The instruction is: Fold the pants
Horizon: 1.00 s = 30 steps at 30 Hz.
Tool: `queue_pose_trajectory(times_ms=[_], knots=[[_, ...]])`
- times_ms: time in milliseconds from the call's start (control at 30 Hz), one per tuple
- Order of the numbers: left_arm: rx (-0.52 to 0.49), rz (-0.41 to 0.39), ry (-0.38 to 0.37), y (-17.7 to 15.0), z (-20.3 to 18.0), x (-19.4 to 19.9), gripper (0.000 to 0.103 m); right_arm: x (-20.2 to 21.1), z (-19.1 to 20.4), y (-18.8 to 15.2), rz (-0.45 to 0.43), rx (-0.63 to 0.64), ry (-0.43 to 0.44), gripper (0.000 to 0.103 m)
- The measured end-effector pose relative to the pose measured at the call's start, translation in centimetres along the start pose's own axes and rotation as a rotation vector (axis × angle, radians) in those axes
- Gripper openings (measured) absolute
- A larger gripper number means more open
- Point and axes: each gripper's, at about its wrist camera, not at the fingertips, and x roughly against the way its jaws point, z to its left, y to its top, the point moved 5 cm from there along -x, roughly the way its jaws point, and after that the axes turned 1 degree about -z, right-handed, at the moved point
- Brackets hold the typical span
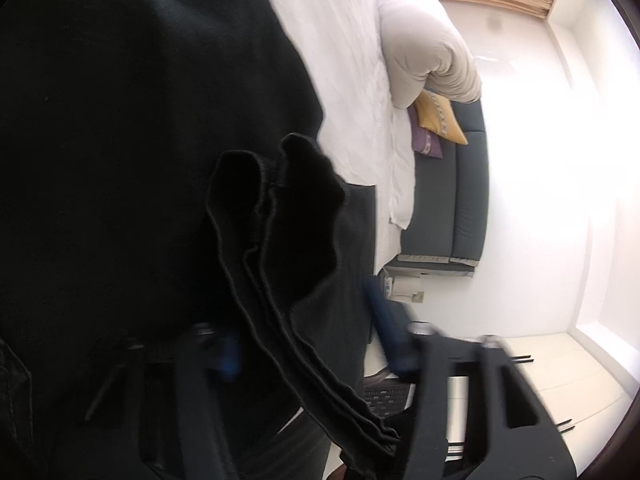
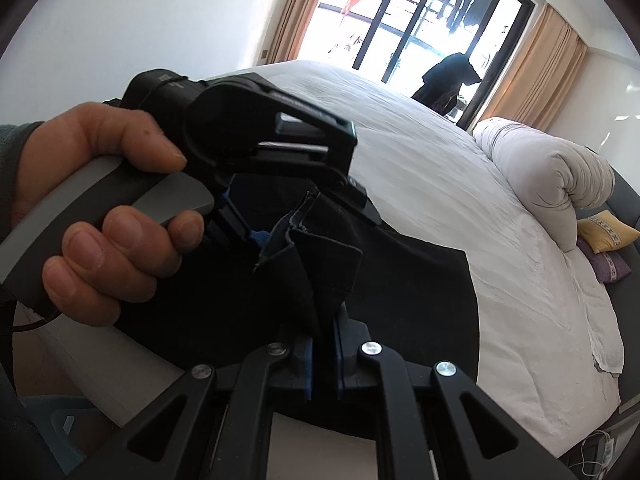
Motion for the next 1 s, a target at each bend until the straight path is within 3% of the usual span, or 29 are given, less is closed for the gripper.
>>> queue_pose_trajectory(times_ms=[133,300,567,767,1000], knots=[[0.017,-0.015,0.03,-0.3,0.9,0.5,0.021,0.3,0.7,0.1,-0.007,0.021,0.004,0.009],[-0.041,-0.045,0.07,0.0,0.0,2.0,0.011,0.3,1.3,0.4,-0.014,0.045,0.017,0.009],[-0.138,-0.092,0.201,-0.2,-1.6,5.6,0.01,-0.3,3.7,1.7,-0.022,0.086,0.056,0.009],[-0.191,-0.102,0.316,-1.5,0.1,6.6,0.011,-1.2,5.1,2.0,-0.01,0.118,0.082,0.009],[-0.222,-0.108,0.335,-1.8,-0.1,6.2,0.011,-2.3,5.9,0.9,0.033,0.123,0.112,0.009]])
